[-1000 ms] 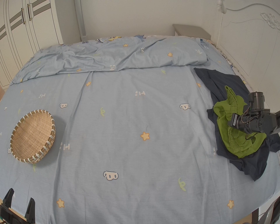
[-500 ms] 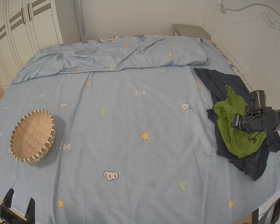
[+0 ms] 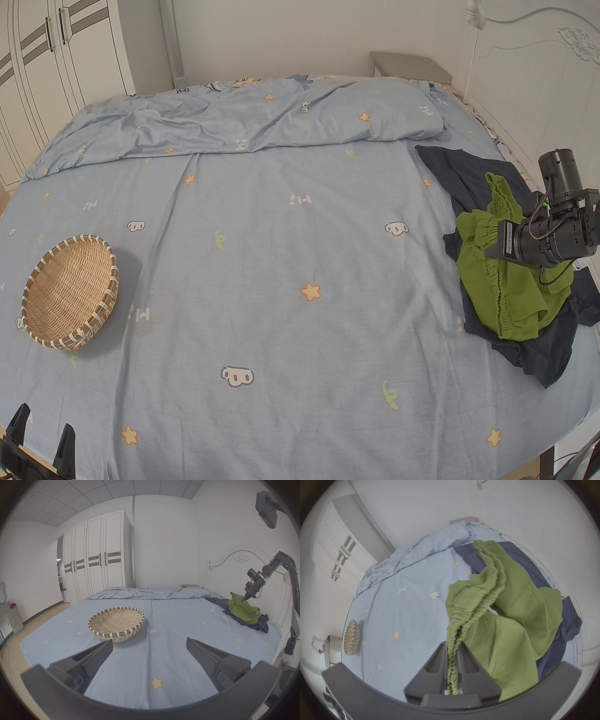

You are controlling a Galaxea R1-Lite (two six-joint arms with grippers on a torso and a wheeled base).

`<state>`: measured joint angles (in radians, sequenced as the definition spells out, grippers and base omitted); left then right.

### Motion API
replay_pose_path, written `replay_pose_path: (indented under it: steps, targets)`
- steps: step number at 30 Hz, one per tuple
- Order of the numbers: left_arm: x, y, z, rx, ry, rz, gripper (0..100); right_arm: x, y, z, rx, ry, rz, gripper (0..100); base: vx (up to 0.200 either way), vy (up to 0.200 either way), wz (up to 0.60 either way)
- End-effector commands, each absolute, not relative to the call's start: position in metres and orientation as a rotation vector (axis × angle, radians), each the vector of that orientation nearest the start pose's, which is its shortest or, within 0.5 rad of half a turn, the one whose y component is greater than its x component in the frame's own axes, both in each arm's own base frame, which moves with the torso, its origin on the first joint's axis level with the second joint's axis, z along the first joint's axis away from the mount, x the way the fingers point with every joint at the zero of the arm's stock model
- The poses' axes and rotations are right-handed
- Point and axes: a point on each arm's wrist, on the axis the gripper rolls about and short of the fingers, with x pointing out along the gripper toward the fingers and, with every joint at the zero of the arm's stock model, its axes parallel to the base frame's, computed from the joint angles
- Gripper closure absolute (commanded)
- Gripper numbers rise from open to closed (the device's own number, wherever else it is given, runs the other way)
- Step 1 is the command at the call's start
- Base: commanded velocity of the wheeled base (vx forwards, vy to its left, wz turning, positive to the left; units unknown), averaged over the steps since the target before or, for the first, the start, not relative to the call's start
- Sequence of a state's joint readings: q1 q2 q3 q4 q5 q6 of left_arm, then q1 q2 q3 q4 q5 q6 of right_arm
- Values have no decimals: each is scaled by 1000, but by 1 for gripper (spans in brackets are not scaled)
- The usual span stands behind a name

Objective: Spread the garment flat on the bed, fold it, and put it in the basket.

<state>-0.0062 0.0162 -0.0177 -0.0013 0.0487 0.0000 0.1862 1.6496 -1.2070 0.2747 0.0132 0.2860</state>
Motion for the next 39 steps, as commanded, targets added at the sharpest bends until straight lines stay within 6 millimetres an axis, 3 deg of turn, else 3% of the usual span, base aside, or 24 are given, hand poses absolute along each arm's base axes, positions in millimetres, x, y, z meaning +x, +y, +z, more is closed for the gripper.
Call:
replay_pose_path:
  steps: [1,3,7,9,10,16,17,18,25,28,32,39]
  targets:
    - [-23,1,76,0,-2,43,0,253,97,253,155,697,250,100,0,0,0]
    - [-23,1,76,0,-2,43,0,248,110,256,139,693,277,100,0,0,0]
    - [-23,1,76,3,-1,46,0,230,158,266,104,654,351,100,0,0,0]
    - [-23,1,76,3,-1,44,0,230,161,267,103,650,356,100,0,0,0]
    - [-23,1,76,0,-3,43,0,228,190,269,82,644,411,100,0,0,0]
    - [-23,1,76,1,-3,43,0,225,248,276,57,638,507,100,0,0,0]
    - [-23,1,76,1,-3,43,0,225,248,276,57,638,507,100,0,0,0]
    - [-23,1,76,3,-1,43,0,221,266,281,50,629,552,100,0,0,0]
    - [-23,1,76,1,-2,41,0,204,324,287,25,619,681,100,0,0,0]
    - [-23,1,76,1,-2,41,0,202,337,280,9,630,695,100,0,0,0]
    - [-23,1,76,1,-3,41,0,202,358,258,-39,654,681,100,0,0,0]
    - [-23,1,76,0,-3,41,0,209,367,244,-55,668,673,100,0,0,0]
